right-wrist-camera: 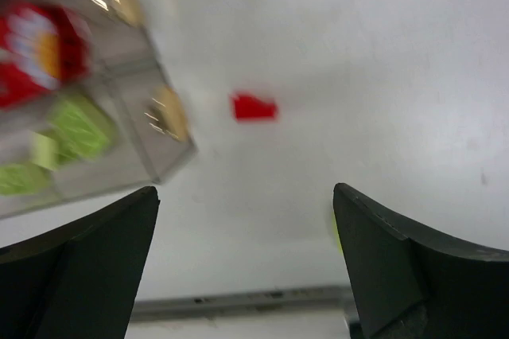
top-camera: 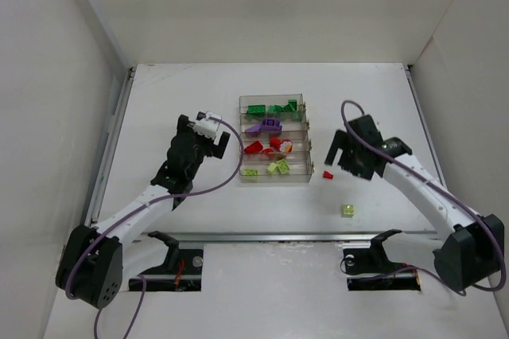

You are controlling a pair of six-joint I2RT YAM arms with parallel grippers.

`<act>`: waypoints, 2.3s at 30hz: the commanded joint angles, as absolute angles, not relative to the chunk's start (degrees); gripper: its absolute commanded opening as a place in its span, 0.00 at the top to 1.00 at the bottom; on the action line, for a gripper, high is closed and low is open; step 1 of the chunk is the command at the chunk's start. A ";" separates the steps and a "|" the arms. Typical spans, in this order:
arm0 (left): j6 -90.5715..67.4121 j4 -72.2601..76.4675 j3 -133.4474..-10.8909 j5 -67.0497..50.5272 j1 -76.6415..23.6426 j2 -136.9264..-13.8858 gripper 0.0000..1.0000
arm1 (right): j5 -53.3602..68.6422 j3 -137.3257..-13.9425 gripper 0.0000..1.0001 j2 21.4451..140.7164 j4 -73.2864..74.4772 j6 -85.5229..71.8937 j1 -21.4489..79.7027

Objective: Sort the legos into containers by color

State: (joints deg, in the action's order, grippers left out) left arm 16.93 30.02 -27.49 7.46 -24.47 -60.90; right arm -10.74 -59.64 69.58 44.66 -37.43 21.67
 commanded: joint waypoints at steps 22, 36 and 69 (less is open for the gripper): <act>15.64 35.86 -25.66 5.63 -26.81 -54.84 0.05 | -6.06 -40.69 0.15 73.82 45.44 -50.10 23.20; 15.64 35.86 -24.61 6.15 -26.81 -54.32 0.05 | -4.04 -42.09 0.31 77.26 43.95 -51.67 30.85; 16.17 35.33 -24.61 6.68 -26.81 -54.32 0.05 | -8.16 -40.43 0.05 75.24 46.05 -54.84 33.93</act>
State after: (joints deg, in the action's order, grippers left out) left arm 16.60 32.36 -25.08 6.28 -26.63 -55.68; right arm -6.94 -40.25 76.12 49.17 -53.12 34.39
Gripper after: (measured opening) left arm 0.953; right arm 0.945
